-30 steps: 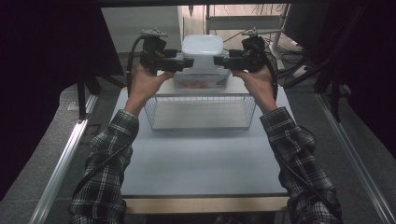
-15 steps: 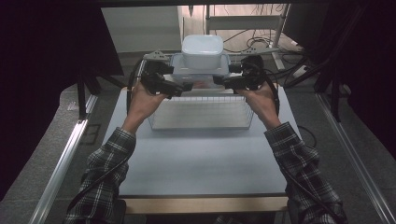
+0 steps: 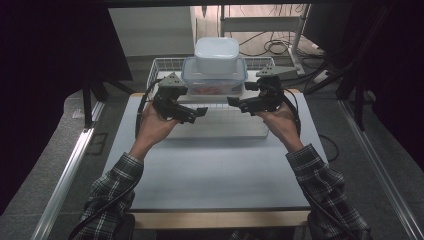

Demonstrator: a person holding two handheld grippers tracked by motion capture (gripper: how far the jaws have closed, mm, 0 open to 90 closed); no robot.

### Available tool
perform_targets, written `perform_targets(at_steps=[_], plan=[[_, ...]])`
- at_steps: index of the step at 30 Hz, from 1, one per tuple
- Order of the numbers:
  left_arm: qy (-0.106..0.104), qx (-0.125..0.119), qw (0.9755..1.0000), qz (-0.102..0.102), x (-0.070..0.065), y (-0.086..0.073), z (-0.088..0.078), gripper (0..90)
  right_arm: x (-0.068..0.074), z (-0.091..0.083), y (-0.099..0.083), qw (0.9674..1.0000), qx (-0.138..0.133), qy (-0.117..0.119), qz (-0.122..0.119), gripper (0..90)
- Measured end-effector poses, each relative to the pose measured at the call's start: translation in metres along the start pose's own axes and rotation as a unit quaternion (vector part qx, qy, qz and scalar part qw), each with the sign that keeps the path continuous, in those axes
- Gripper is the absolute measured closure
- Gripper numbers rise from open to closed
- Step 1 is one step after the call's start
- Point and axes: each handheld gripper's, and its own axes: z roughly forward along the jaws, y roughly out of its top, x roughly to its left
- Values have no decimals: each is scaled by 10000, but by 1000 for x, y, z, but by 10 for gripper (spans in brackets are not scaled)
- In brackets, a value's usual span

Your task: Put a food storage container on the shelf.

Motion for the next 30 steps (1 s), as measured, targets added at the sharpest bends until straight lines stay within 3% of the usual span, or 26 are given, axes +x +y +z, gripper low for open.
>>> perform_targets(at_steps=[13,19,30], plan=[[-247,148,9995,-128,-7,-28,7,12,3,-1,-21,10000,46,13,-39,77],[-267,236,9992,-193,-9,-40,8,19,10,2,-29,9997,114,1,-206,55],[-404,215,9988,-196,-17,-58,7,23,18,7,-44,9993,219,41,-315,37]])
